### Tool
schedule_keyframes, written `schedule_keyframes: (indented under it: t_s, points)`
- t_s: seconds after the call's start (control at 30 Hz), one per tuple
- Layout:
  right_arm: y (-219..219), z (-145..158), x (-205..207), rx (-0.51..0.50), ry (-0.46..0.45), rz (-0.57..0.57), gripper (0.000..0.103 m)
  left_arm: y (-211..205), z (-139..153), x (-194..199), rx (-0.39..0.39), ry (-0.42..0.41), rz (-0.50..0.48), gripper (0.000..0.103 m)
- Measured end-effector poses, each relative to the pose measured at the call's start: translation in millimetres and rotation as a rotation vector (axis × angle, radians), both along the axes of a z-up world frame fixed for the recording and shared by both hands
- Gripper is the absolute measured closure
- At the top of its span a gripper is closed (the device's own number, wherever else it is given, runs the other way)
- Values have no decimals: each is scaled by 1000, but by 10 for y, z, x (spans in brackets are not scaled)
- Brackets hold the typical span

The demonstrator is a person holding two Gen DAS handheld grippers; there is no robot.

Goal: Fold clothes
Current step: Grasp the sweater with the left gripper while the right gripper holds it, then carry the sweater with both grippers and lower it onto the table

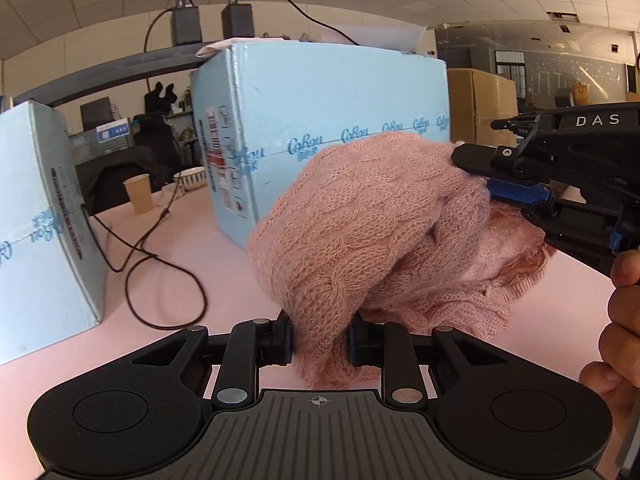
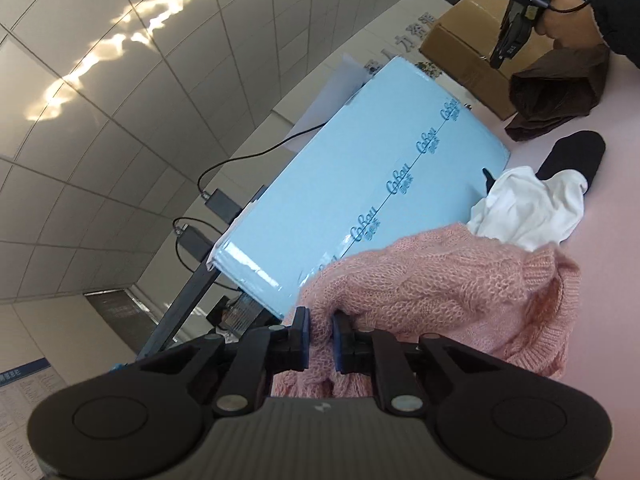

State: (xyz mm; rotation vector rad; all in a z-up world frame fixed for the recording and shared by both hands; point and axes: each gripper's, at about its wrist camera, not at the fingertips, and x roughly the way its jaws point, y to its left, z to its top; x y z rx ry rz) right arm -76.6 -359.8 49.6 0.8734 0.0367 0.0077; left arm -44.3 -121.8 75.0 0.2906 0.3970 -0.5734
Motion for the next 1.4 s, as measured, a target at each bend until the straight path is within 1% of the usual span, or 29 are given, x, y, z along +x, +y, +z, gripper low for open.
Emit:
schedule_keyframes:
  t_s: [0.1, 0.23, 0.3, 0.4, 0.43, 0.5, 0.53, 0.57, 0.6, 0.63, 0.67, 0.7, 0.73, 0.77, 0.8, 0.87, 0.93, 0.97, 1.03, 1.07, 1.1, 1.17, 1.23, 1.27, 1.33, 1.4]
  points:
    - [277, 107, 29, -83, 5, 169, 91, 440, 88, -139, -3, -16, 90, 80]
    - [815, 220, -58, -198, 41, 363, 91, 1002, 49, -378, -46, 27, 193, 80]
    - [1084, 260, -117, -295, 86, 453, 91, 1239, -39, -508, -50, 74, 223, 79]
    - [1420, 224, -177, -421, 175, 568, 91, 1561, -232, -659, -84, 208, 241, 76]
    - [1508, 199, -192, -454, 199, 594, 90, 1660, -286, -711, -101, 236, 253, 72]
    - [1679, 109, -253, -536, 234, 625, 87, 1856, -364, -821, -138, 249, 294, 50]
    - [1745, 71, -283, -577, 238, 631, 81, 1931, -390, -875, -151, 239, 314, 44]
    - [1789, 42, -318, -608, 226, 626, 80, 1971, -376, -935, -156, 200, 332, 30]
    - [1826, 14, -354, -632, 207, 624, 69, 2002, -335, -1000, -163, 150, 348, 24]
    - [1839, 6, -363, -635, 191, 639, 50, 2033, -293, -1065, -170, 99, 364, 23]
    - [1821, 6, -360, -619, 179, 665, 39, 2050, -237, -1131, -177, 46, 361, 21]
    - [1773, 8, -369, -587, 168, 696, 23, 2048, -162, -1197, -185, -9, 335, 17]
    - [1724, 22, -361, -554, 158, 723, 19, 2032, -93, -1248, -184, -46, 296, 15]
    - [1660, 45, -357, -527, 149, 738, 18, 1981, -41, -1252, -171, -55, 244, 10]
    - [1576, 72, -376, -499, 139, 747, 16, 1909, 0, -1221, -153, -57, 194, 7]
    - [1405, 116, -424, -452, 119, 751, 11, 1754, 65, -1161, -112, -65, 108, 7]
    - [1242, 144, -417, -439, 113, 704, 10, 1517, 21, -1082, -40, -90, 100, 7]
    - [1187, 146, -416, -441, 123, 683, 10, 1412, -19, -1011, -4, -89, 109, 7]
    - [1090, 126, -366, -445, 170, 623, 10, 1283, -128, -801, 48, -47, 158, 7]
    - [1017, 88, -325, -444, 215, 572, 10, 1283, -180, -689, 34, -15, 197, 7]
    - [961, 50, -272, -442, 260, 524, 10, 1327, -207, -608, -8, 18, 225, 7]
    - [820, -45, -137, -415, 374, 430, 10, 1483, -252, -523, -120, 98, 262, 7]
    - [723, -188, 51, -354, 487, 398, 10, 1620, -269, -432, -215, 161, 293, 7]
    - [688, -247, 132, -316, 515, 402, 10, 1666, -275, -394, -242, 175, 312, 7]
    - [654, -310, 241, -252, 512, 414, 10, 1719, -284, -353, -257, 173, 347, 11]
    - [697, -337, 365, -222, 501, 424, 11, 1767, -299, -348, -262, 179, 357, 22]
